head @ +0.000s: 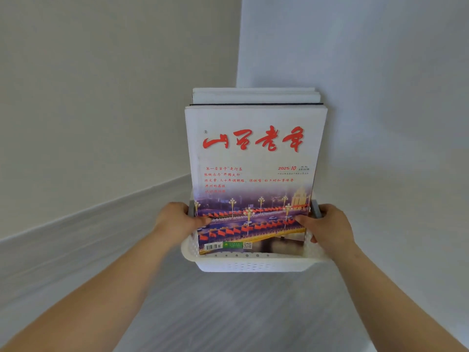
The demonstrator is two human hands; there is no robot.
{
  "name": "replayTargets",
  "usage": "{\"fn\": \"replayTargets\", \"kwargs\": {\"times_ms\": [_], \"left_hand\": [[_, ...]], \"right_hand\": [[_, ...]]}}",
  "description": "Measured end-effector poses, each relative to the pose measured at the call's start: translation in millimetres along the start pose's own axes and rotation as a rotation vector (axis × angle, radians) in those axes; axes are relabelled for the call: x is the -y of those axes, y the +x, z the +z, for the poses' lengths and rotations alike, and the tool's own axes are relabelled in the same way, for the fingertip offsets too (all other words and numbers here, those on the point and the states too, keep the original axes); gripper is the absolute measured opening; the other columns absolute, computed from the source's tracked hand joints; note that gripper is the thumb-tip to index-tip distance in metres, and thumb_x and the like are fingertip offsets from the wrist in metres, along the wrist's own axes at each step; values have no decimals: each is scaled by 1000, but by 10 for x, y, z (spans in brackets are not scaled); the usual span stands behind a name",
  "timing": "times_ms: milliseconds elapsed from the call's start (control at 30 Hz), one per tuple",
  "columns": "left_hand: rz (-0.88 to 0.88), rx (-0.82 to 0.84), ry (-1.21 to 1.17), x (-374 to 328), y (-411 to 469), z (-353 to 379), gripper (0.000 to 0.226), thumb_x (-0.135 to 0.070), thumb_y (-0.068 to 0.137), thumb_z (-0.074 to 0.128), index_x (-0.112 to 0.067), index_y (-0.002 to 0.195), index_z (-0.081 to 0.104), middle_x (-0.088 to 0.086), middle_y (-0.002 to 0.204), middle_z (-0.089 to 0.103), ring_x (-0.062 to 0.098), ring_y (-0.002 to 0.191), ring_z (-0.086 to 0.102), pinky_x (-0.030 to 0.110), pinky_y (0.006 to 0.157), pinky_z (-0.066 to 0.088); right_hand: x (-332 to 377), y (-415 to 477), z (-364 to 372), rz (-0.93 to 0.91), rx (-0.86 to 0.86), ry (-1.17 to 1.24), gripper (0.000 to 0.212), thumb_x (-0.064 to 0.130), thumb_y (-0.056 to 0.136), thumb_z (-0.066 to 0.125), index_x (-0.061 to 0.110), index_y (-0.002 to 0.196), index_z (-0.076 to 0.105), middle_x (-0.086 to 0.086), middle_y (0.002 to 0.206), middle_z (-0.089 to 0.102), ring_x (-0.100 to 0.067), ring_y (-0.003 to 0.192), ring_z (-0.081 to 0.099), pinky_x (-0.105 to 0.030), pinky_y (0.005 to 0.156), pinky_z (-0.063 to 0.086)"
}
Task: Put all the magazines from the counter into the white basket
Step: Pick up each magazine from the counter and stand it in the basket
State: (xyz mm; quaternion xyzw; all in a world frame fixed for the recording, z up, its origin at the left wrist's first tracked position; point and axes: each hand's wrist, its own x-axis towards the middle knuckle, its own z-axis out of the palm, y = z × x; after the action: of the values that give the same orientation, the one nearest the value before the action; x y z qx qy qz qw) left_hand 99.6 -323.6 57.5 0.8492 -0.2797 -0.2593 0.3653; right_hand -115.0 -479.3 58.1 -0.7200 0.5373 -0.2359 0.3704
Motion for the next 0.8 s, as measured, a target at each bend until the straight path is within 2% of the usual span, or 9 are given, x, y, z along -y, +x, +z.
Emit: {"fn": "replayTargets", "kwargs": {"times_ms": [100, 200, 333, 433, 533, 633, 700, 800], "left_hand": [[62, 114, 66, -57, -161, 247, 27, -25, 71, 72, -17, 56, 52, 10, 76, 66, 28, 73, 63, 32, 64, 48], [112, 202, 130, -131, -268, 496, 30, -27, 72, 72, -18, 54, 50, 3, 66, 60, 23, 68, 58, 23, 52, 39], [159, 292, 207, -193, -396, 785, 32, -29, 71, 72, -14, 54, 49, 0, 58, 57, 23, 68, 58, 25, 53, 38], [174, 356, 266, -202, -485, 992, 31, -29, 73, 70, -13, 56, 49, 3, 63, 60, 24, 71, 59, 27, 57, 40], [183, 372, 286, -228, -480, 1096, 30, -28, 72, 71, -11, 58, 51, 10, 76, 65, 28, 77, 63, 33, 72, 46], [185, 380, 308, -288, -423, 1138, 29, -27, 71, 72, -8, 60, 54, 8, 71, 65, 29, 77, 64, 35, 73, 49], [207, 396, 342, -335, -369, 1160, 27, -28, 72, 71, -5, 65, 57, 5, 68, 65, 26, 74, 62, 32, 68, 46], [251, 437, 354, -437, -246, 1207, 30, -26, 74, 69, 2, 84, 63, 12, 84, 69, 24, 73, 61, 33, 77, 47]], "right_hand": [[-291, -385, -240, 90, -84, -3, 25, 23, 75, 68, 10, 87, 50, -5, 76, 58, -16, 48, 52, -27, 47, 40], [-572, -706, -405, 184, -156, 3, 30, 25, 76, 67, 7, 95, 53, -6, 82, 59, -23, 58, 55, -31, 59, 44], [-904, -1054, -528, 285, -231, -5, 40, 26, 76, 67, 4, 106, 54, -8, 85, 60, -29, 73, 59, -31, 64, 42], [-1109, -1218, -592, 324, -249, 9, 42, 25, 77, 66, 3, 109, 53, -6, 86, 57, -27, 73, 59, -31, 66, 44], [-1209, -1257, -626, 335, -269, 40, 41, 25, 76, 67, 3, 108, 53, -4, 85, 55, -26, 71, 58, -30, 64, 44], [-1271, -1277, -602, 362, -271, 98, 37, 26, 76, 67, 6, 103, 51, -2, 82, 56, -25, 70, 58, -29, 61, 43], [-1283, -1295, -574, 372, -276, 158, 35, 27, 76, 67, 10, 100, 48, -1, 81, 54, -23, 70, 57, -28, 60, 43], [-1279, -1319, -519, 373, -315, 238, 33, 25, 78, 65, 13, 101, 45, 0, 88, 52, -21, 76, 55, -29, 64, 42]]}}
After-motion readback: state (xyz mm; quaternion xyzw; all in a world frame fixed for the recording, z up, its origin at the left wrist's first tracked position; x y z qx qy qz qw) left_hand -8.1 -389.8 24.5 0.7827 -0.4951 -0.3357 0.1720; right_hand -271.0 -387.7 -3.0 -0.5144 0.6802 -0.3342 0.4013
